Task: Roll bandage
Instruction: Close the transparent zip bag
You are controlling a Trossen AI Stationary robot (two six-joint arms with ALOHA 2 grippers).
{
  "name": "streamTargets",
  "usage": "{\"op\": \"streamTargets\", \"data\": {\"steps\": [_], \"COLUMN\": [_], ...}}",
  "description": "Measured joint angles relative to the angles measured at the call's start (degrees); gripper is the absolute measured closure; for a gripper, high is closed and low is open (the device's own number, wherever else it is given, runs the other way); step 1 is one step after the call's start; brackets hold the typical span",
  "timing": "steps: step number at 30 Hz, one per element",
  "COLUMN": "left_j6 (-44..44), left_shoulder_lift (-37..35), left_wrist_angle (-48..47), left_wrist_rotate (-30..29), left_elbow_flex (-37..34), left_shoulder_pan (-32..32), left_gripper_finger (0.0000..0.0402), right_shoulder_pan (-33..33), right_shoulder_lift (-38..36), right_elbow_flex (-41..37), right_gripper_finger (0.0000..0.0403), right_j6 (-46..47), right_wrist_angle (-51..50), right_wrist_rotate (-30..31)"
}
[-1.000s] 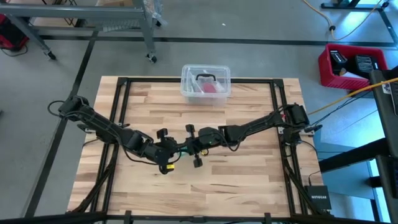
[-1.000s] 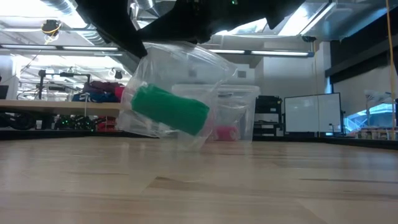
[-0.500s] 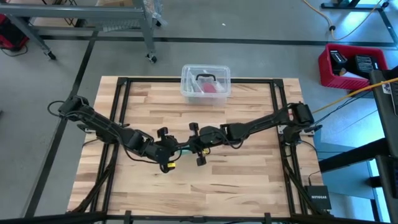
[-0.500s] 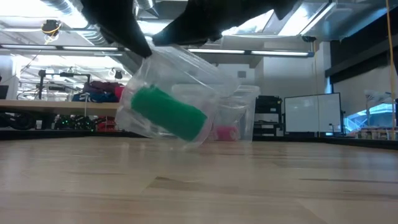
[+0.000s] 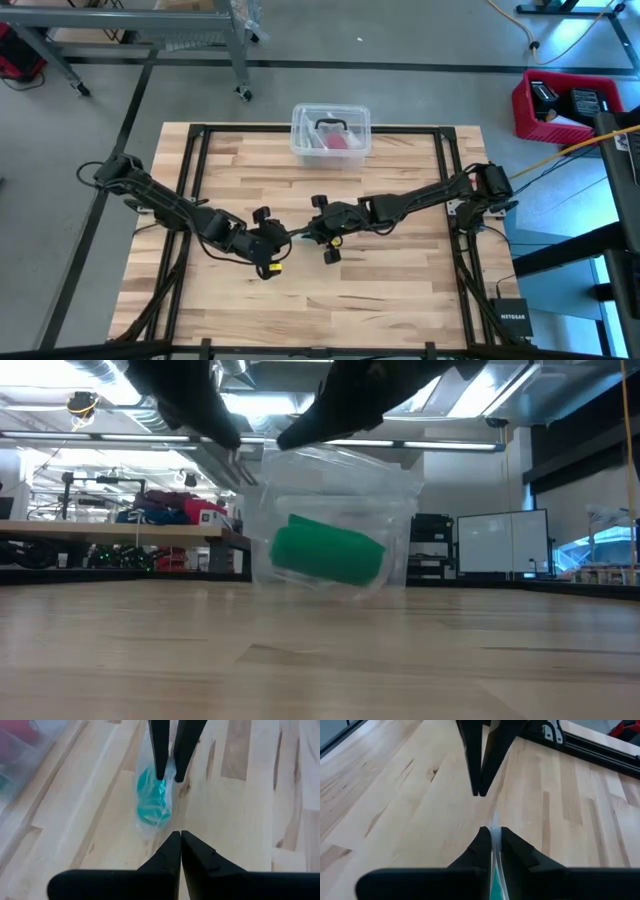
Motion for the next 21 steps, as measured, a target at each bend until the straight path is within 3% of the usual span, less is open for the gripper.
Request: {"op": "streamTargets", "data": {"steps": [11, 21], "left_j6": [3.19, 6.48], "left_shoulder_lift": [1.76, 1.77], "left_wrist_angle": [5.74, 9.34], "left_wrist_rotate": [-1.53, -0.55], "left_elbow_flex": [0.0, -0.04], "left_shoulder_pan": [2.03, 3.72], "left_gripper_finger": [0.0315, 0.0303], "right_shoulder_pan": [0.0, 0.0], "right_shoulder_lift": [0.0, -0.02], "right_elbow_flex": [0.0, 0.0], "right_gripper_finger": [0.0371, 0.0371], "right_j6": [0.31, 0.32], "right_wrist_angle": [0.04, 0.2], "right_wrist_rotate": [-0.24, -0.31]}}
